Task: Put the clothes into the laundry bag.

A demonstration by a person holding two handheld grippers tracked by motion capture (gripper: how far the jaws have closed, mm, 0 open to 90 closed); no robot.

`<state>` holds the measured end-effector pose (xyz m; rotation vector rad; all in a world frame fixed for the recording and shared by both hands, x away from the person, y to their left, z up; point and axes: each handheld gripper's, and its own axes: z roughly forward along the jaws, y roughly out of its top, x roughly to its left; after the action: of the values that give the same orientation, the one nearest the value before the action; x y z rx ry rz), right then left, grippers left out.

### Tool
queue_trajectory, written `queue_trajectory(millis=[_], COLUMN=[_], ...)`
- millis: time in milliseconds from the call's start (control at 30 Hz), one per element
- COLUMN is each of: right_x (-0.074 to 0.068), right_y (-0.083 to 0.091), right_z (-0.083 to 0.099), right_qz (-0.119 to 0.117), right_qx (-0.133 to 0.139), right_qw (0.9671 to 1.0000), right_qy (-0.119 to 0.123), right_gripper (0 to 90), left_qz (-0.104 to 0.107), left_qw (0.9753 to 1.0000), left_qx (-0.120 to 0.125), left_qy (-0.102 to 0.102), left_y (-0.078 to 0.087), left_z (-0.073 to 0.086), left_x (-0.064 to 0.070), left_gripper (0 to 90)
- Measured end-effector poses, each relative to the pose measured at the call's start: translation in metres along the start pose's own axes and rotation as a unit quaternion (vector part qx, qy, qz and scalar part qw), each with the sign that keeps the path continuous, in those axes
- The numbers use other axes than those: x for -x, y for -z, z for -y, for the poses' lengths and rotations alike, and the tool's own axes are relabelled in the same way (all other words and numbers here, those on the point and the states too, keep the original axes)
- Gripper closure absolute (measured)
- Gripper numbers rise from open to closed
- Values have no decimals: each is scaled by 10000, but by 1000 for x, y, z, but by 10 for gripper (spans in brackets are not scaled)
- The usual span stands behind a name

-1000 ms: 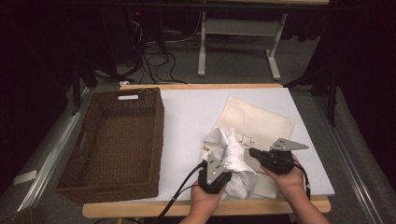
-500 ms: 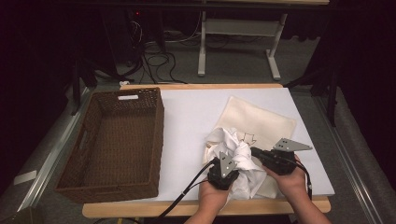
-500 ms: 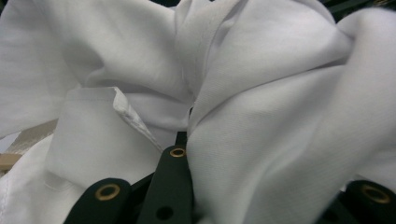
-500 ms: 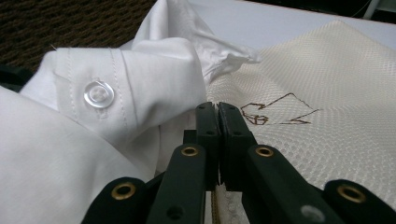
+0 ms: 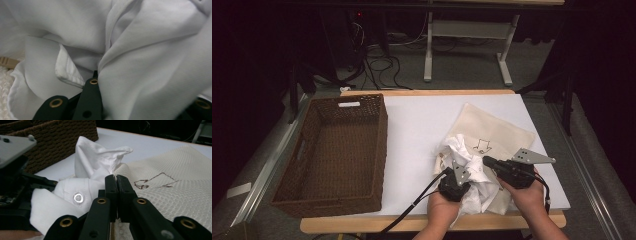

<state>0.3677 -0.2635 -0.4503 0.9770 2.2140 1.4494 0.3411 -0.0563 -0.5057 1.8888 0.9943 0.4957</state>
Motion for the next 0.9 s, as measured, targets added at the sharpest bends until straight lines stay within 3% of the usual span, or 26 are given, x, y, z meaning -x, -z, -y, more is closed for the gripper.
queue_trajectory(millis=[233,367,567,767,833,900], right_x=[-3,0,1,-1,-1,-2], right_y=[7,5,4,4,4,4], right_z=[-4,0,1,1,1,0], right_qz=[-18,30,62,80,82,82], right_qx=[136,88,30,27,30,34], right_qw=[9999,9999,10000,9999,9999,9999], right_qy=[44,38,43,64,58,82], right_gripper=[891,889,889,889,889,889], left_qz=[-49,189,163,279,370,695], left_qw=[9999,9991,9990,9985,9977,9951], left_qx=[-83,154,369,450,496,616], left_qy=[120,356,173,150,291,333], left_y=[-4,4,25,43,47,51], left_z=[-2,-2,1,6,7,6], left_x=[3,0,-1,1,5,10], left_gripper=[750,602,364,256,208,251])
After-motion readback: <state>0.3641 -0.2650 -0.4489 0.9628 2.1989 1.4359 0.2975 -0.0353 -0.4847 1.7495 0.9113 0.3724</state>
